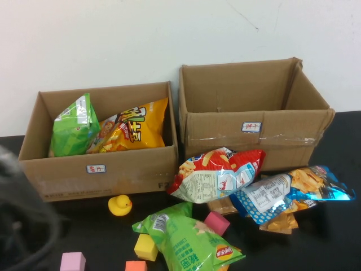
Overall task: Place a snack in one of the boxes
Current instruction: Pick up the potato chip
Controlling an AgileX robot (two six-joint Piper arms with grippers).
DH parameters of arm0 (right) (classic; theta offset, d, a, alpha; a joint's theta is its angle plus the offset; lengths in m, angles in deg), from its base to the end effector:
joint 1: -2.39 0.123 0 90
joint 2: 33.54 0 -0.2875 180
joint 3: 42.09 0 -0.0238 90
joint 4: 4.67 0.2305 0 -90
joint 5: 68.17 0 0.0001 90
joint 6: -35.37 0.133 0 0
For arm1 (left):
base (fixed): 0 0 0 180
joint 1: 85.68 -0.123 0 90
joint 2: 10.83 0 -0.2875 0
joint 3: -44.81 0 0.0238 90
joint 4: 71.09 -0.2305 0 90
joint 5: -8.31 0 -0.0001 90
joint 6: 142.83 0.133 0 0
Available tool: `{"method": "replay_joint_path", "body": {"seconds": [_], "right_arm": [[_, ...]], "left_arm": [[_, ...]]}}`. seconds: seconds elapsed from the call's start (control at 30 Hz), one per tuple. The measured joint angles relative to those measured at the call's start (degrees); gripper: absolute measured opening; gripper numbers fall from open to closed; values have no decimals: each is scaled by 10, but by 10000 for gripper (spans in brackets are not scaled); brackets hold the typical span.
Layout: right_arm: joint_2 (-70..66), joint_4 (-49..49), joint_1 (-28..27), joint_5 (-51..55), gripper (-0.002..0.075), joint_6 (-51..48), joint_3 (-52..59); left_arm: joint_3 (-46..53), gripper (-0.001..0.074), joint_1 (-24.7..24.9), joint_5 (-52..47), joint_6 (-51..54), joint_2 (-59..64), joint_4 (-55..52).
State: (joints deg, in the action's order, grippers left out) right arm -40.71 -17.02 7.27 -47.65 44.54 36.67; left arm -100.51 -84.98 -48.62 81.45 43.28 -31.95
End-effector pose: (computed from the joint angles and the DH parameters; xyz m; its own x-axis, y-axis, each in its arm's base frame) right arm 0.0710 -0.0040 0.1623 -0.2741 -0.0656 -0.9595 -0.0246 0.9978 -0.0612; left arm 0.1348 -0.0720 0.2996 -0.5805 0.3020 -0.7562 0.5979 0.7885 -0.1440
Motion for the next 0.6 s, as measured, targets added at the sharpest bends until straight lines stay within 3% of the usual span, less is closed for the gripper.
{"method": "replay_joint_path", "body": {"seconds": [0.17,0.37,0.47,0.6], "right_arm": [[0,2,0,0,-1,0,0],[0,4,0,-3,-1,0,0],[0,6,0,-4,-1,0,0],[0,6,0,-4,-1,0,0]], "left_arm": [[-52,-3,128,17,12,123,-91],[-68,36,274,97,-95,232,-230],[-78,167,333,118,-122,289,-261],[-91,462,399,155,-145,362,-291]]}}
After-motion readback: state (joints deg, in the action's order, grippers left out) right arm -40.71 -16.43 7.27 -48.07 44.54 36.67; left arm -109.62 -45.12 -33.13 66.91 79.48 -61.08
